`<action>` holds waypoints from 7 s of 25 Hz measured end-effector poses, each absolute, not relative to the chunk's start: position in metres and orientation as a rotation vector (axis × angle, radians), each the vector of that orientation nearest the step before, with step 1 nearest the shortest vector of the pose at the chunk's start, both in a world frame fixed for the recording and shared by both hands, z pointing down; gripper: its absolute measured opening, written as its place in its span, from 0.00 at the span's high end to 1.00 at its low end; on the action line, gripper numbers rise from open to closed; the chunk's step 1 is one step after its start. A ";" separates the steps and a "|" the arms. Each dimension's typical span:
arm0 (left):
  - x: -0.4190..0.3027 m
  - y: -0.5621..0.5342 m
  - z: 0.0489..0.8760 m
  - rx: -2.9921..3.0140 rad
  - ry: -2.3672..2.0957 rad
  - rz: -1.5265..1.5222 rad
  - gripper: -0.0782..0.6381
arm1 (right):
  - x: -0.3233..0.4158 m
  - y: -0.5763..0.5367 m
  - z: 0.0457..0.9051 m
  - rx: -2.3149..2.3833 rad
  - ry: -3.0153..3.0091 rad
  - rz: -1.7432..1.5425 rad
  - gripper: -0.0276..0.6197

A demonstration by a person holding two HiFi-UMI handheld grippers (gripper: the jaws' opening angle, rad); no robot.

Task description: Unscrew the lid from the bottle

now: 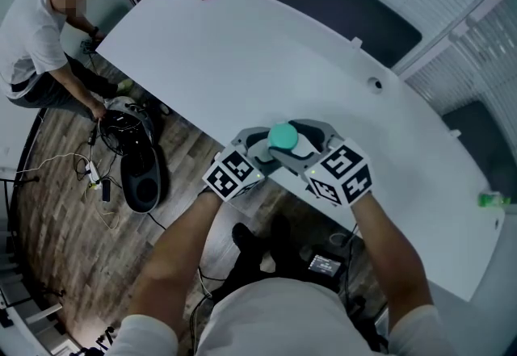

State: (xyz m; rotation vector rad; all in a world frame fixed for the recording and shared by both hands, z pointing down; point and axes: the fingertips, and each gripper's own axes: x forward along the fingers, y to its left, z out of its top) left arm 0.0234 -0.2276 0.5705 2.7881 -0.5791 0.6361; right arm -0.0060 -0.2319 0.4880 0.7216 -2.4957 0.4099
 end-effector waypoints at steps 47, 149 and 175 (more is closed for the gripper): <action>0.021 -0.224 0.566 2.764 -0.600 0.662 0.46 | 0.004 -0.229 0.459 0.781 -2.556 0.395 0.50; -0.134 -0.041 0.366 2.352 -0.858 -0.418 0.81 | 0.046 -0.080 0.361 1.429 -2.714 1.038 0.50; -0.084 -0.017 0.363 2.325 -0.914 -0.431 0.81 | 0.075 -0.056 0.362 1.260 -2.767 1.013 0.50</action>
